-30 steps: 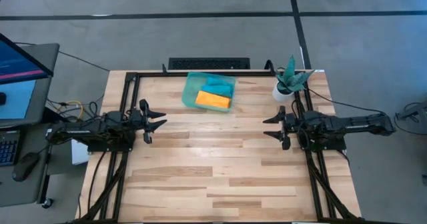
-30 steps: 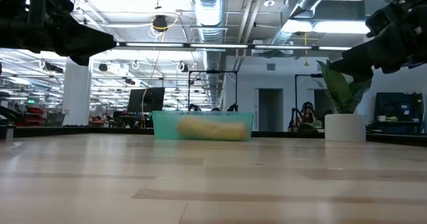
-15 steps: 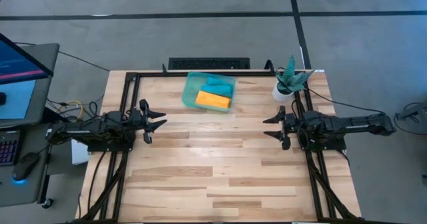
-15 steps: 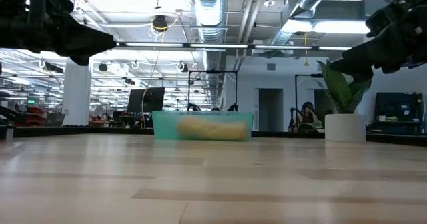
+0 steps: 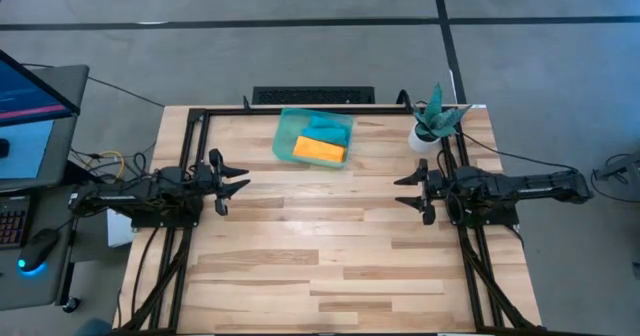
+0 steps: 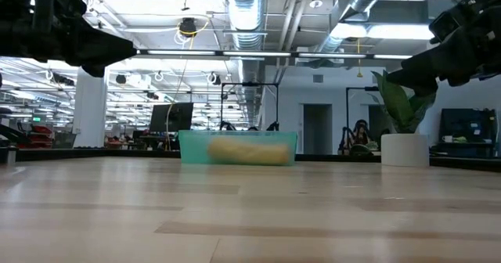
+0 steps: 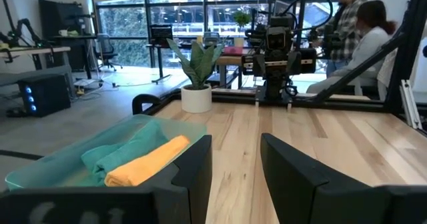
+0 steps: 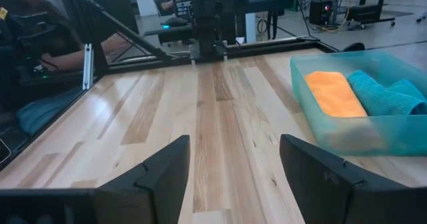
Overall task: Roll microfiber towels into tight, uniform cylinder then place into a basket
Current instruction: Return to Home Position
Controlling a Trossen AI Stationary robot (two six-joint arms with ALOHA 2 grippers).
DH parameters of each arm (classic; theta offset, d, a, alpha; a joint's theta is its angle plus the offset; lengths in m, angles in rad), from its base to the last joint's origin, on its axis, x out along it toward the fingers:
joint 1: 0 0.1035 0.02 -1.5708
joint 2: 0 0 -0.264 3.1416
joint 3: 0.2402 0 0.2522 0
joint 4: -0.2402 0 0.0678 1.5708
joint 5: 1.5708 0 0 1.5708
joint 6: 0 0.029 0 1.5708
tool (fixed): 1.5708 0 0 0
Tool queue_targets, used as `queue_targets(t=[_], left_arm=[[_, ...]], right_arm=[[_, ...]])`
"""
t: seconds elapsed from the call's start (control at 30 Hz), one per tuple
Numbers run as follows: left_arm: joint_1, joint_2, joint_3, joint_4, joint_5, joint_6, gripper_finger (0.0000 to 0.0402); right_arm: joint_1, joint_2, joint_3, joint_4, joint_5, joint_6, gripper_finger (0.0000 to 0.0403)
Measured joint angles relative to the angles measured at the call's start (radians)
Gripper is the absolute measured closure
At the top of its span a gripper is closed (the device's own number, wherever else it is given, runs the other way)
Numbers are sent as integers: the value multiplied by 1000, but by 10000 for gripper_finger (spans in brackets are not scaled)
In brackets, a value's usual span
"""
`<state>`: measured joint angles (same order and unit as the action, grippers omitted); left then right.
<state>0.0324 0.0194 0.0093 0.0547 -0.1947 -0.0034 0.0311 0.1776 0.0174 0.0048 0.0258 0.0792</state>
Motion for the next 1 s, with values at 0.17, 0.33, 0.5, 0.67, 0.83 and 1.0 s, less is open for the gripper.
queue_targets(t=[0.17, 0.33, 0.5, 0.67, 0.83, 1.0], left_arm=[[0, 0, 0, 0, 0, -8, 284], [0, 0, 0, 0, 0, -4, 284], [0, 0, 0, 0, 0, 0, 284], [0, 0, 0, 0, 0, -8, 284], [0, 0, 0, 0, 0, 3, 284], [0, 0, 0, 0, 0, -8, 284]], right_arm=[[0, 0, 0, 0, 0, 0, 148], [0, 0, 0, 0, 0, 0, 148], [0, 0, 0, 0, 0, 0, 148], [0, 0, 0, 0, 0, 0, 148], [0, 0, 0, 0, 0, 0, 148], [0, 0, 0, 0, 0, 0, 148]])
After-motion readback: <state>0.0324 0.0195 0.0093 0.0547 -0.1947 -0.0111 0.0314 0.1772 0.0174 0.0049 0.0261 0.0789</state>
